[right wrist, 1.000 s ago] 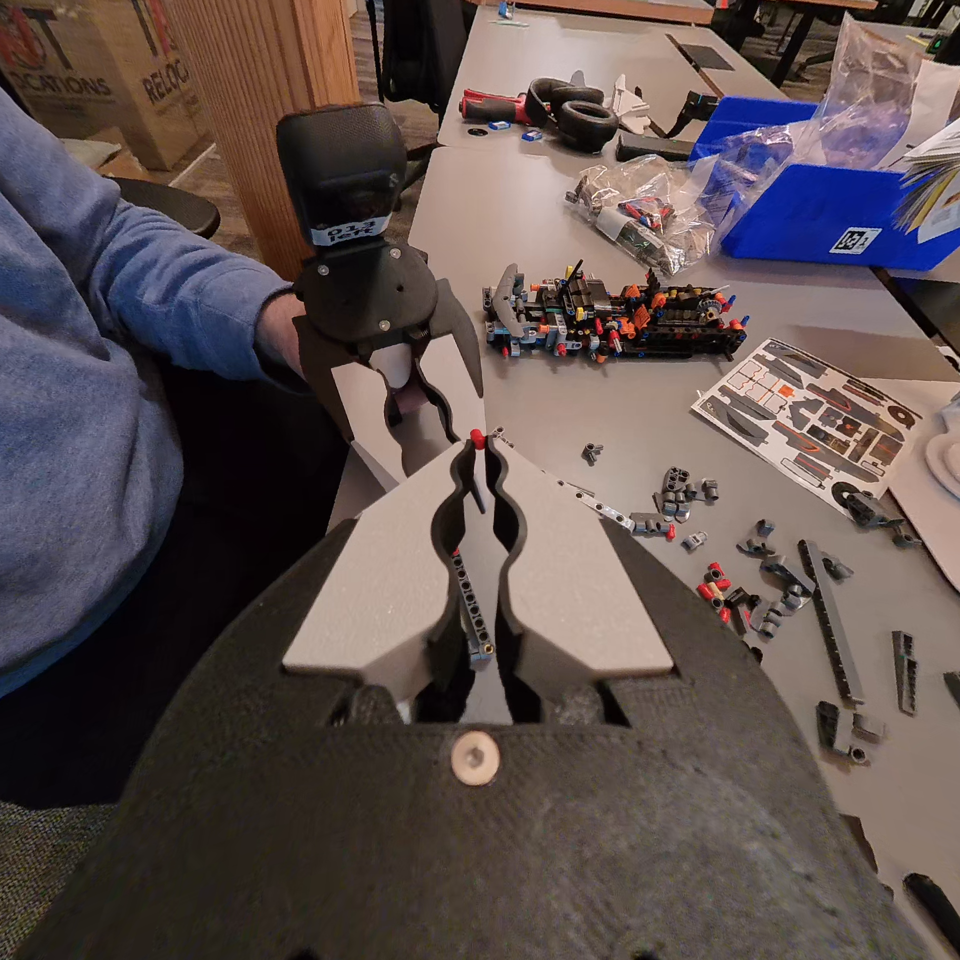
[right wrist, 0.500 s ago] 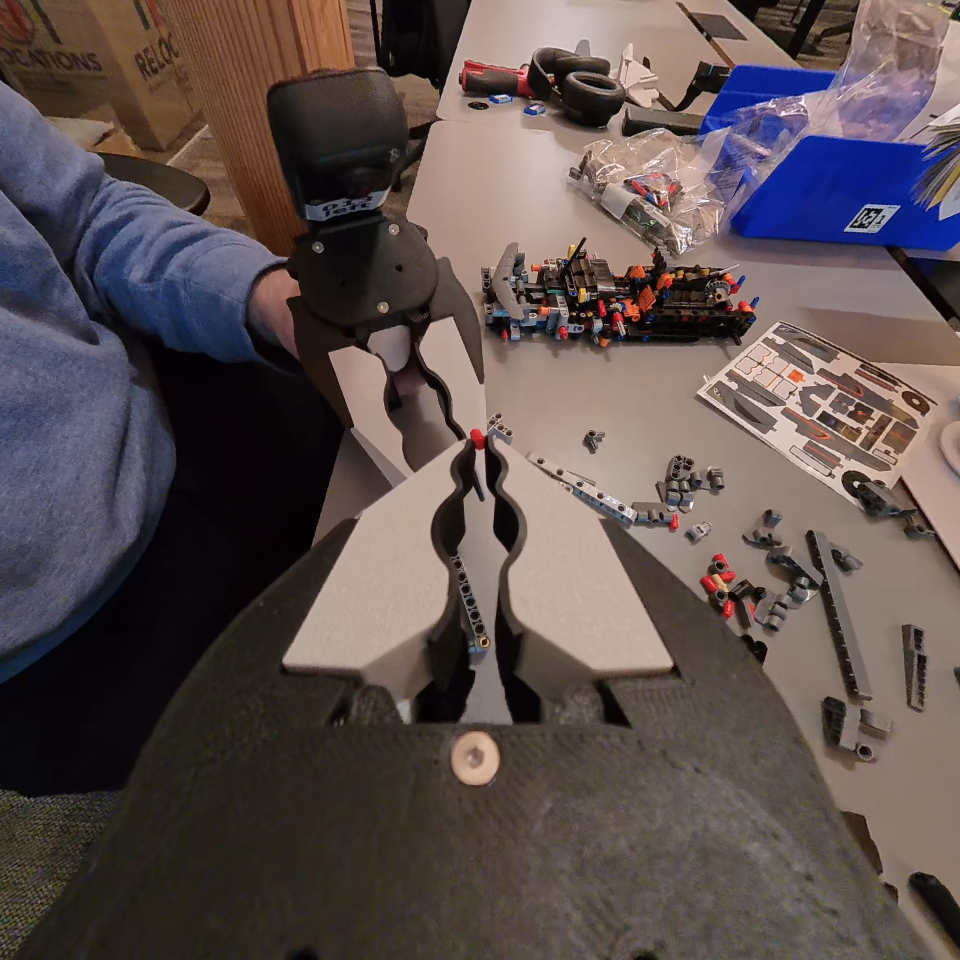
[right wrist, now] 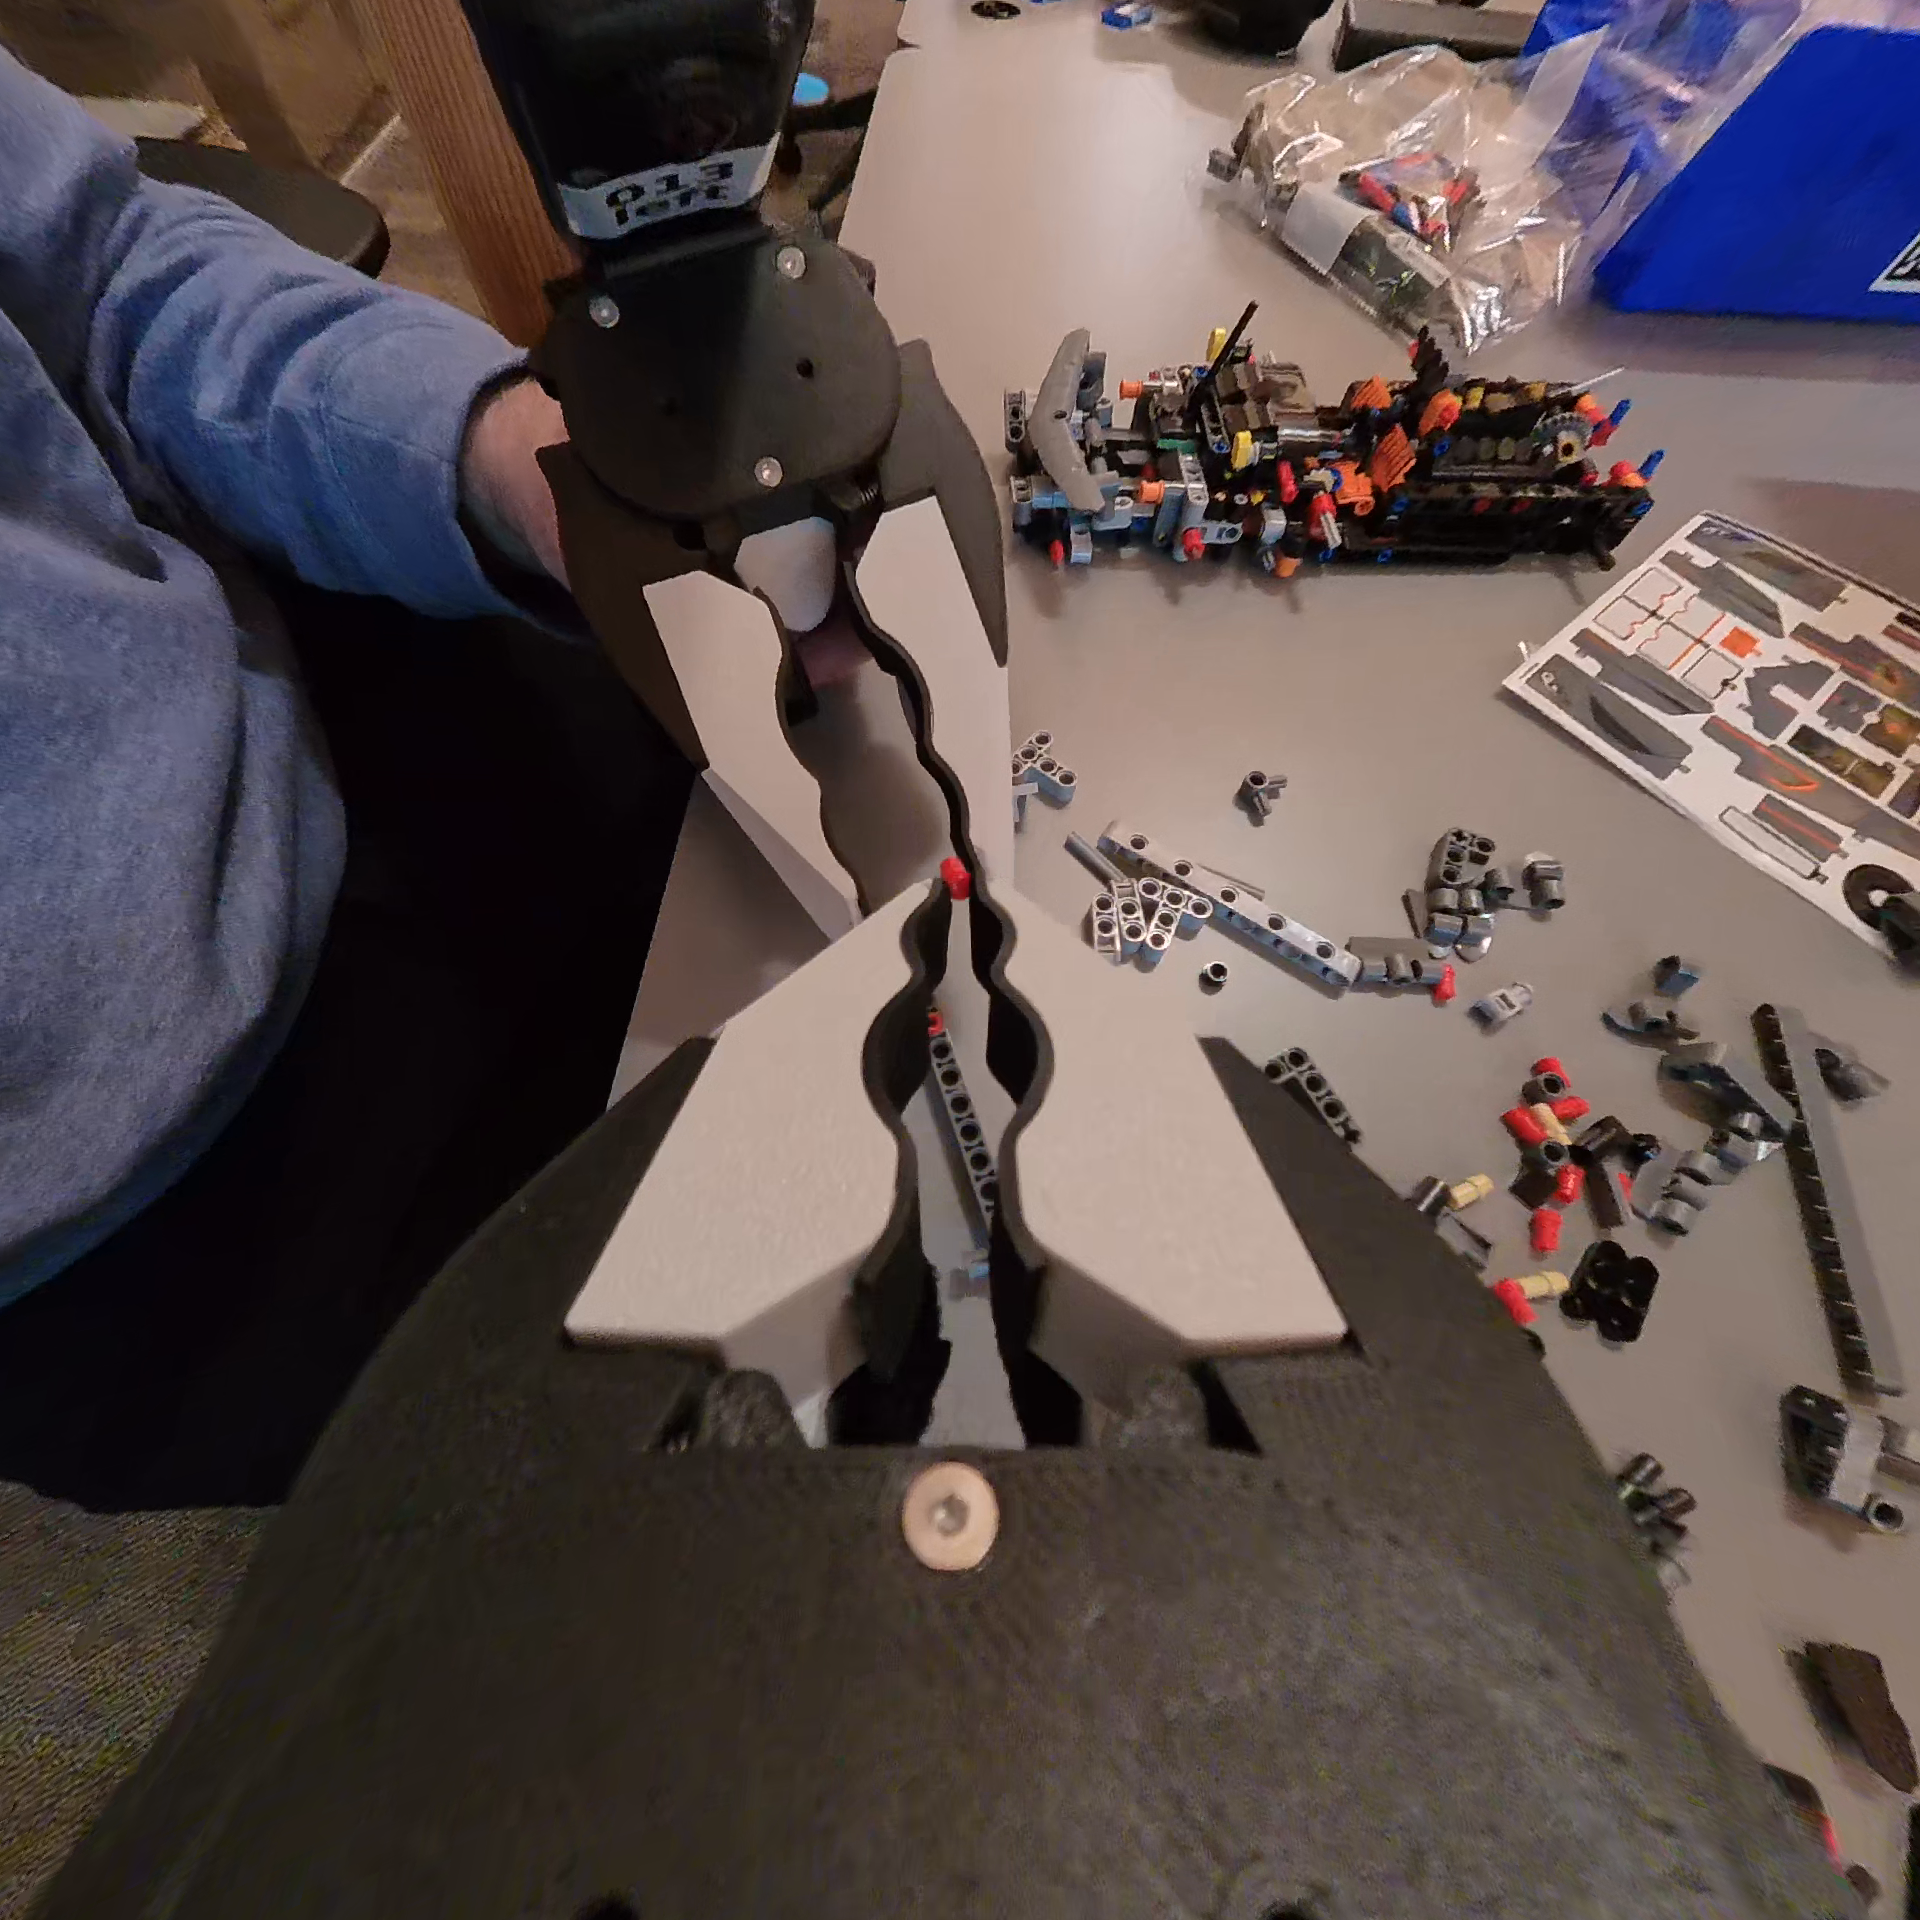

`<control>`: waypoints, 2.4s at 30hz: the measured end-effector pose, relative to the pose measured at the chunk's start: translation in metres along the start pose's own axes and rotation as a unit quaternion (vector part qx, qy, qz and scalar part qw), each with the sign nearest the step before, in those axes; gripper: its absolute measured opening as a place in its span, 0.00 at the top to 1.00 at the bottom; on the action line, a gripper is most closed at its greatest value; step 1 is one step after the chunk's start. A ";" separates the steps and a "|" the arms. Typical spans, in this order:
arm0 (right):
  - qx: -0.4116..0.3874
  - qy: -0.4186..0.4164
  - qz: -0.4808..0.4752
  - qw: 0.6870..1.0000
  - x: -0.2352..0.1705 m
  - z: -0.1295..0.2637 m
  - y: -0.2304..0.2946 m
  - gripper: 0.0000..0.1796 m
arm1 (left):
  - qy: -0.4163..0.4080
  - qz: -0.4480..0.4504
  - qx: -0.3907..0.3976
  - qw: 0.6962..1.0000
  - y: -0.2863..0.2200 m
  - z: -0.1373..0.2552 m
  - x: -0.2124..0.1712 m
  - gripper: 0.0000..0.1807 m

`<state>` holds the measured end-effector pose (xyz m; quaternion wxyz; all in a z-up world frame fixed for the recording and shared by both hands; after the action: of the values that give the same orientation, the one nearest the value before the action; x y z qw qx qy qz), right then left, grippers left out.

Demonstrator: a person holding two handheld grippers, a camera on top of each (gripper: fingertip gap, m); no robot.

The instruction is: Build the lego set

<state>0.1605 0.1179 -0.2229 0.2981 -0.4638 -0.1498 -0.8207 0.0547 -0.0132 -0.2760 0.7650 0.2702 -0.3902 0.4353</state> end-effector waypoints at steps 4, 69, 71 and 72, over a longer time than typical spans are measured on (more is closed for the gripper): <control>0.004 0.015 0.005 1.000 -0.002 -0.007 0.002 1.00 | 0.002 -0.001 0.002 1.000 0.000 0.000 0.000 0.85; 0.028 0.130 0.018 0.991 -0.035 -0.044 0.004 1.00 | 0.097 -0.039 -0.018 0.994 -0.005 -0.012 -0.011 0.93; 0.027 0.130 0.018 0.991 -0.035 -0.044 0.004 1.00 | 0.097 -0.041 -0.018 0.994 -0.005 -0.013 -0.011 0.94; 0.026 0.131 0.020 0.991 -0.035 -0.043 0.004 1.00 | 0.097 -0.042 -0.017 0.994 -0.005 -0.013 -0.010 0.95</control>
<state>0.1474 0.1048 -0.2755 0.3432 -0.3474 -0.1218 -0.8641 0.0604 -0.0106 -0.2921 0.8214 0.2294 -0.3098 0.4204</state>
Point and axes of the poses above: each gripper's, where its closed fingertips meet, z back along the fingers, x out of its top, y = z × x across the jaws, the point moved 10 cm from there along z, back along the fingers, and after that the axes turned 1 degree about y, right-handed, at the moved point
